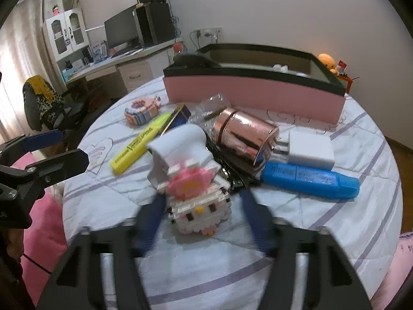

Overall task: Organize rigid objects
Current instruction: 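Grasp the pink block figure with the right gripper while the left gripper grasps the white plug adapter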

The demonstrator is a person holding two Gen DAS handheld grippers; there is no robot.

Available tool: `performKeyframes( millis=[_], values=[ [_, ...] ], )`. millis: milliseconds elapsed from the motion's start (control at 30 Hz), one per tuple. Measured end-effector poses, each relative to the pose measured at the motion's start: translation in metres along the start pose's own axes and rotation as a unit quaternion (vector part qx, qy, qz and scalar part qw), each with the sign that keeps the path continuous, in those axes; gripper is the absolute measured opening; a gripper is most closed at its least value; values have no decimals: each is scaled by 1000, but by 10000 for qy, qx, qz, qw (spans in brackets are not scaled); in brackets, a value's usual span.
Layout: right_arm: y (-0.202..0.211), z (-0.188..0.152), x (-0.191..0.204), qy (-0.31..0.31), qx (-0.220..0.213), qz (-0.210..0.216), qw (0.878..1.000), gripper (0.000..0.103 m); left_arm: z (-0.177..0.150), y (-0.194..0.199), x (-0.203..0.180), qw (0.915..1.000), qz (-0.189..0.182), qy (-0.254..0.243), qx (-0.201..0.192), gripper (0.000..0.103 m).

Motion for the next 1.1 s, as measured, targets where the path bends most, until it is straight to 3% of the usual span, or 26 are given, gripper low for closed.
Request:
performKeyframes(
  millis=[200, 367, 467, 800, 900, 967, 1033, 1100],
  values=[
    [14, -5, -14, 22, -14, -50, 10000, 49, 0, -12, -24, 9997, -212, -92, 55, 103],
    [30, -7, -54, -31, -82, -648, 9979, 49, -1, -32, -51, 9991, -339, -176, 164, 103],
    [34, -7, -74, -178, -118, -797, 9966, 49, -4, -45, -67, 9985, -346, -336, 249, 103],
    [31, -5, -95, -358, -181, -687, 9968, 50, -11, -76, -88, 9958, -192, -786, 432, 103],
    [29, -5, -97, -394, -191, -626, 9971, 49, -14, -83, -87, 9957, -276, -701, 535, 102],
    [28, -5, -98, -382, -194, -624, 9971, 49, -15, -82, -87, 9961, -386, -634, 471, 96],
    [28, -5, -98, -372, -199, -629, 9971, 49, -16, -80, -87, 9957, -417, -684, 466, 83],
    [27, -4, -97, -367, -203, -642, 9971, 49, -16, -79, -86, 9954, -469, -714, 441, 82]
  ],
)
Point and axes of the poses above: each gripper's, at about its wrist camera, not at the fingertips, and y roughly against the way its jaws point, x to its left, z to its top, the point moved 8 cm from there along -y, roughly the way its jaws point, and after that the axes turned 13 degrees about -x, right-handed, at the moved point
